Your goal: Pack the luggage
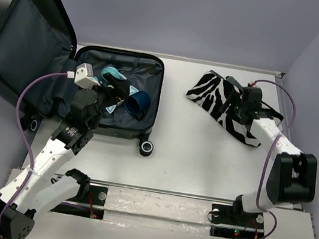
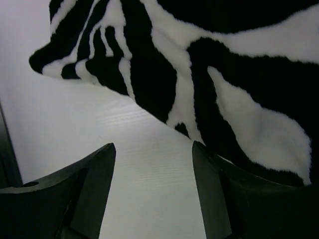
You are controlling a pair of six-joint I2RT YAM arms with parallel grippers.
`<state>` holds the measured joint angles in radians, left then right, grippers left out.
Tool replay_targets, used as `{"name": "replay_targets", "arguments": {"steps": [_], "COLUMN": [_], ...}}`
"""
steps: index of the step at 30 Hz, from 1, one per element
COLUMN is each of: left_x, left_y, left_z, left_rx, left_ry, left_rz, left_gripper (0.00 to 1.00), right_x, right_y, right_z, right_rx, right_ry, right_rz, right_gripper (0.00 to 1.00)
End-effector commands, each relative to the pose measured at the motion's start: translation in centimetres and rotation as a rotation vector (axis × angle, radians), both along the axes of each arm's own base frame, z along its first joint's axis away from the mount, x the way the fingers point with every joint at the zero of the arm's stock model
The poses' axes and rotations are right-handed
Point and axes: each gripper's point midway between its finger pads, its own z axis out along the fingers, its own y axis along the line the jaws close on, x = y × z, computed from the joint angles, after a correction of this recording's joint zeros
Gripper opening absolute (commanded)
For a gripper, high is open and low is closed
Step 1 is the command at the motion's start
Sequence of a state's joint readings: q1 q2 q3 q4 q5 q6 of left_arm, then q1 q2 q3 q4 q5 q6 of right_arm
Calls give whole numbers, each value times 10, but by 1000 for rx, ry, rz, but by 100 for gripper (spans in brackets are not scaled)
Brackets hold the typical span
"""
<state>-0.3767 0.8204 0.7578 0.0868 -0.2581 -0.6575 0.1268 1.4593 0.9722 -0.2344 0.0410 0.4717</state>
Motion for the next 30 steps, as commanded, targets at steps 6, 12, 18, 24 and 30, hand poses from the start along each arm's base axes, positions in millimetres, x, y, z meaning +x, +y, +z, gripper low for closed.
{"name": "replay_targets", "arguments": {"steps": [6,12,18,24,30], "left_x": [-27,-38,-45,-45,-34], "left_y": [-74,-109,-153,-202,-237], "left_z": [12,-4,-5,-31,-59], "left_rx": [19,43,155,224,290], "left_ry": [-52,-25,-9,69,140], "left_rz": [-269,-377,-464,-569,-622], "left_gripper": [99,99,98,99,99], "right_x": [72,73,18,-47,-101], "right_y": [38,28,36,48,54], "right_z": [-31,-95,-129,-115,-89], "right_rx": [-209,-280,-231,-47,70], "right_ry": [130,307,394,326,271], "right_rz": [193,181,175,184,217], "right_gripper": [65,46,26,23,69]}}
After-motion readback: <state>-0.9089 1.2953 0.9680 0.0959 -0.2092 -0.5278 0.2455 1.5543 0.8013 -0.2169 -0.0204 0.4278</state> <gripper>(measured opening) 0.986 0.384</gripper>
